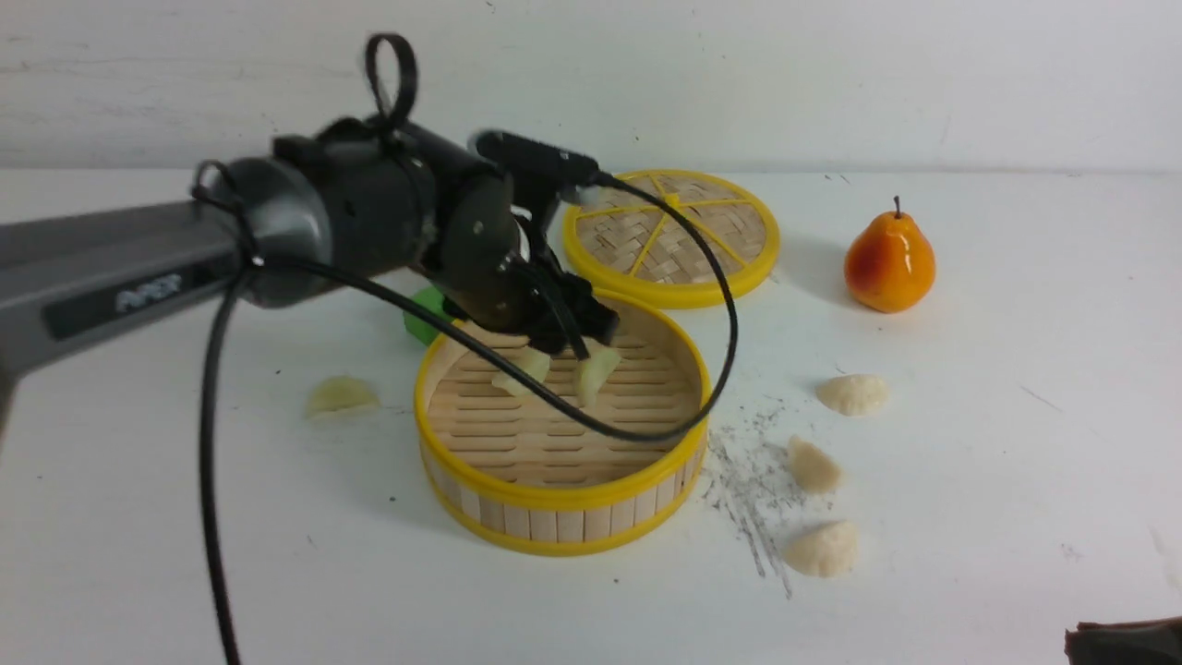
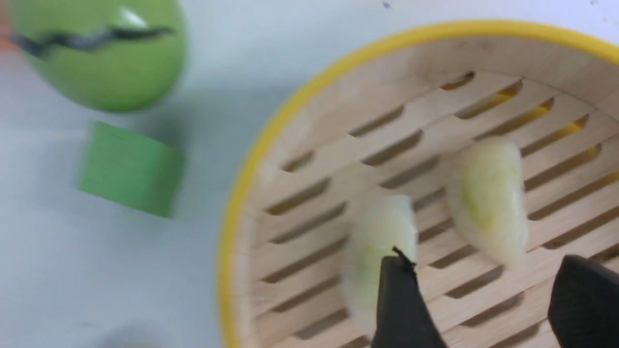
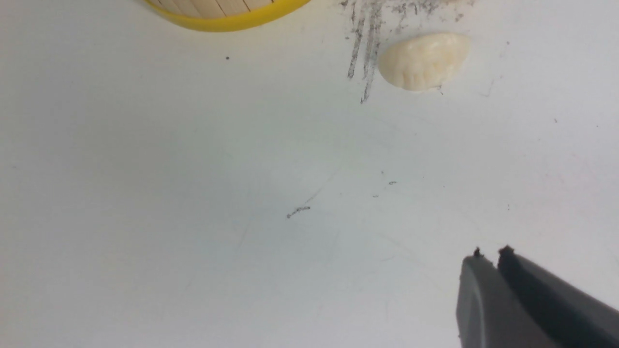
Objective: Put the dumplings into the steamer on the white table.
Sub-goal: 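Reach for and grasp a dumpling on the table with the left gripper, then place the dumpling into the bamboo steamer basket with the left gripper, then reach for and grasp a dumpling lying on the table beside the steamer, then place the dumpling in the bamboo steamer basket with the right gripper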
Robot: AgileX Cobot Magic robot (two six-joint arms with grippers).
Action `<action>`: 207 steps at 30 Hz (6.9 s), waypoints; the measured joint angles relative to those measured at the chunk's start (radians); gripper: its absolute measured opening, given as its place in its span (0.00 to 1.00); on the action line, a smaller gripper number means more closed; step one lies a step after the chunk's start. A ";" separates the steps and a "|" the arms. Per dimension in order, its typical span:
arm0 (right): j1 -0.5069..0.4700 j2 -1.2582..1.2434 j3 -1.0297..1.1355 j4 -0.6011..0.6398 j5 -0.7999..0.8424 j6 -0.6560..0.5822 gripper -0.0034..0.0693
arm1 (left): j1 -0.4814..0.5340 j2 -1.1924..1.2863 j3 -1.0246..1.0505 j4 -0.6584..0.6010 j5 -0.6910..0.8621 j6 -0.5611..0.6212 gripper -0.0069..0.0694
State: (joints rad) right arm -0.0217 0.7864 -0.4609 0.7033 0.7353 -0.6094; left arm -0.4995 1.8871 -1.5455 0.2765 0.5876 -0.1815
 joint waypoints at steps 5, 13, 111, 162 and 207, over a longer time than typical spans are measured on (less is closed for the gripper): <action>0.000 0.000 0.000 0.000 0.001 0.000 0.11 | 0.118 -0.051 -0.009 0.098 0.012 0.002 0.52; 0.000 0.000 0.000 0.004 0.003 0.000 0.11 | 0.294 0.055 -0.008 -0.151 0.085 0.299 0.44; 0.272 0.678 -0.311 0.148 -0.260 0.112 0.62 | -0.034 -0.820 0.292 -0.324 0.515 0.103 0.07; 0.463 1.006 -0.579 -0.483 -0.138 0.676 0.33 | -0.034 -1.631 1.189 -0.076 0.070 -0.052 0.08; 0.572 1.069 -1.028 -0.464 0.180 0.631 0.42 | -0.034 -1.631 1.189 -0.074 0.017 -0.053 0.12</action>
State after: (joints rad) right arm 0.5501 1.8558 -1.4893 0.2391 0.9154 0.0215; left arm -0.5335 0.2559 -0.3560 0.2021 0.6042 -0.2341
